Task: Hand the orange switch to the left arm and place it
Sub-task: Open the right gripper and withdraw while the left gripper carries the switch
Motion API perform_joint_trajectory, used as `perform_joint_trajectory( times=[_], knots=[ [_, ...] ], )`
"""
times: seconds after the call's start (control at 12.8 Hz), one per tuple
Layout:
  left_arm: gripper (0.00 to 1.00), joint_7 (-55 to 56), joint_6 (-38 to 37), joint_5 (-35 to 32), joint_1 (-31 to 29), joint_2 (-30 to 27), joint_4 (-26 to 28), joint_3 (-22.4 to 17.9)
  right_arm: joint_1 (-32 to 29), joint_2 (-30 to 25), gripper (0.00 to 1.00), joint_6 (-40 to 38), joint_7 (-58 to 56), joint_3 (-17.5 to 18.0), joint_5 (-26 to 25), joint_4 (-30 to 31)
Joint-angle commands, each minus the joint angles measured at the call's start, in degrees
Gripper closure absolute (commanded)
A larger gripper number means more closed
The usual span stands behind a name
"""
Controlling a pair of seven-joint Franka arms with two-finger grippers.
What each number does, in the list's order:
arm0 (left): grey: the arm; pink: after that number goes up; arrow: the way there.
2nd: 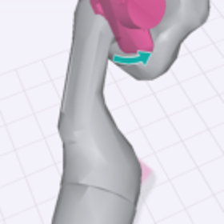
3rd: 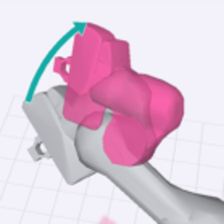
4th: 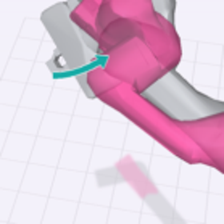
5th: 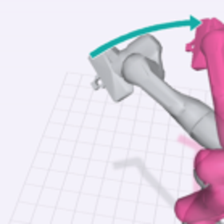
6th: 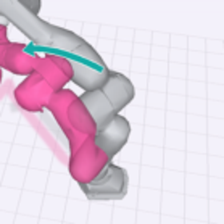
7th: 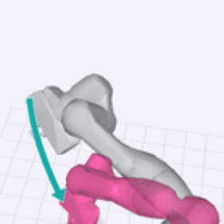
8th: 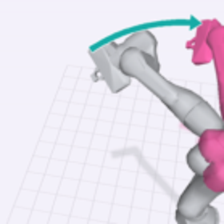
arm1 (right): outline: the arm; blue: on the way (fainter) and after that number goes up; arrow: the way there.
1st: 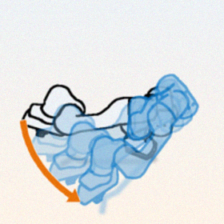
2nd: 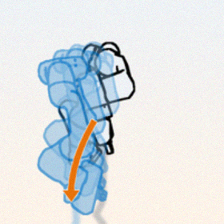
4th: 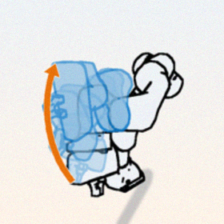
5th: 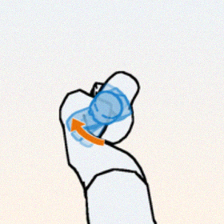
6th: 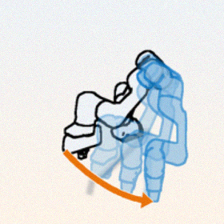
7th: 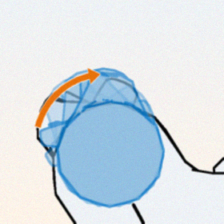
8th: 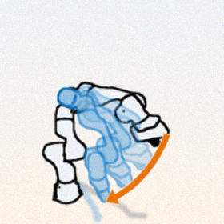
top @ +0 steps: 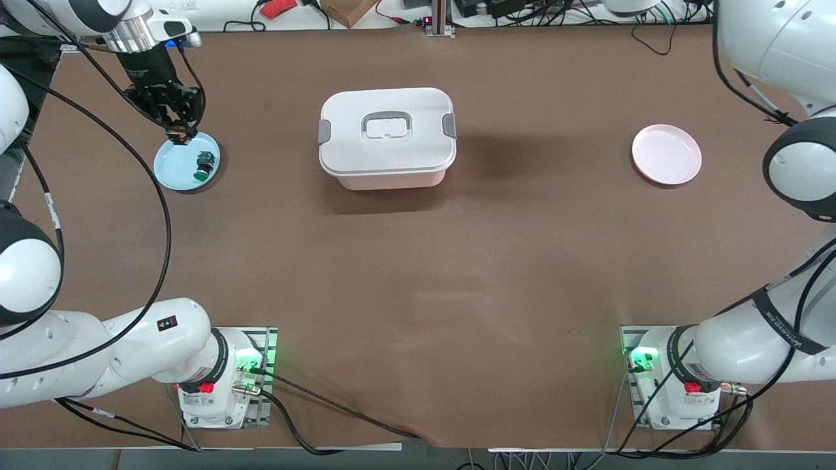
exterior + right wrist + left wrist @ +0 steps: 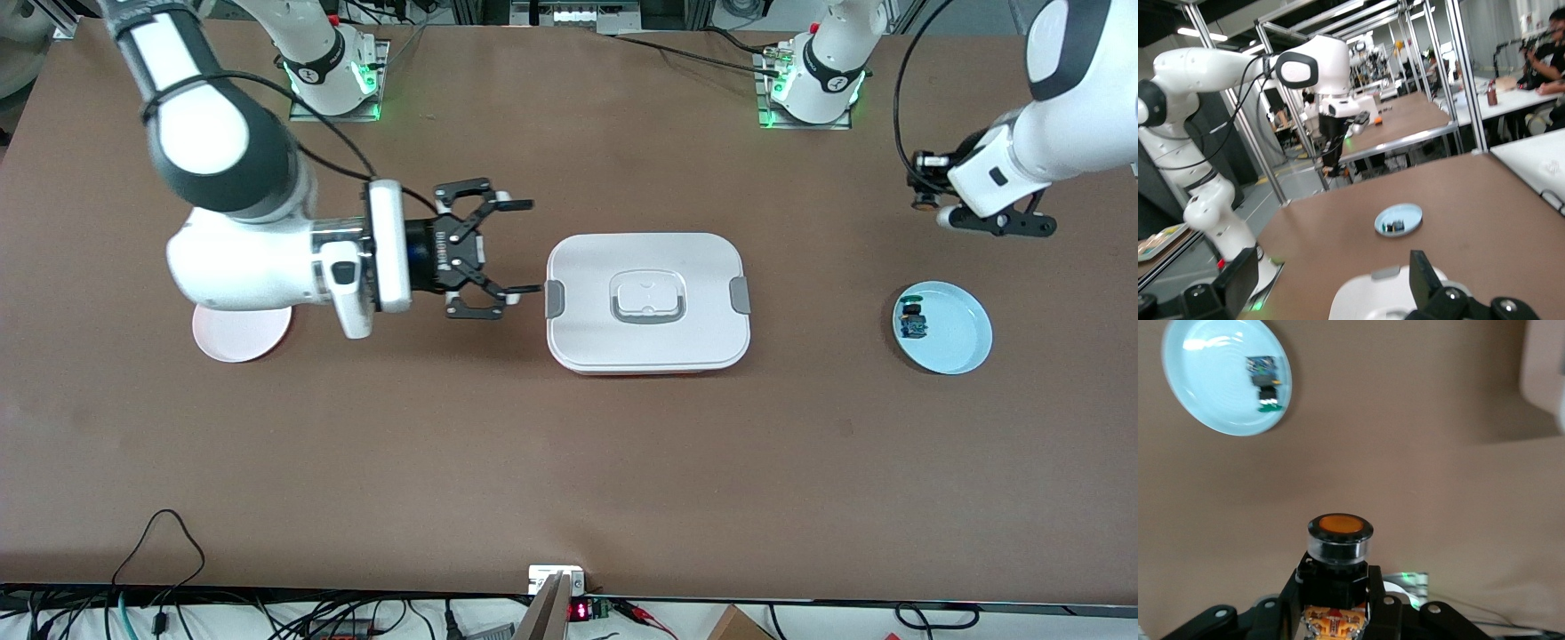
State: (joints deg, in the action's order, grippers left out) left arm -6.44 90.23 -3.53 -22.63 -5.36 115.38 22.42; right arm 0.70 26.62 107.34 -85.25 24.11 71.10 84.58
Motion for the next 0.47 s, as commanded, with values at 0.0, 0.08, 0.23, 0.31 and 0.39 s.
perform_joint_trajectory(
  times=[0.0,0.08,0.23,0.31,0.39],
  knots=[
    [1.00,-1.6,7.0,-8.2,-2.4,6.4,-0.2,0.5,-6.0,-1.4,0.00,-8.2,5.8,0.6,-6.8,1.1],
    [1.00,-1.6,10.5,-11.0,-3.1,8.8,0.5,0.4,-8.2,-1.4,0.00,-10.5,8.8,0.7,-9.6,0.9],
    [1.00,-1.6,16.3,-14.6,-5.6,11.8,2.6,0.4,-11.1,-2.0,0.00,-14.2,17.5,0.6,-16.4,0.8],
    [1.00,-1.6,19.3,-16.2,-6.4,13.6,3.3,0.4,-12.1,-3.2,0.00,-15.5,23.1,0.6,-20.0,0.1],
    [1.00,-1.6,21.6,-17.9,-7.9,16.2,3.3,0.4,-12.7,-4.2,0.00,-18.0,28.9,0.5,-24.2,-1.5]
  ],
)
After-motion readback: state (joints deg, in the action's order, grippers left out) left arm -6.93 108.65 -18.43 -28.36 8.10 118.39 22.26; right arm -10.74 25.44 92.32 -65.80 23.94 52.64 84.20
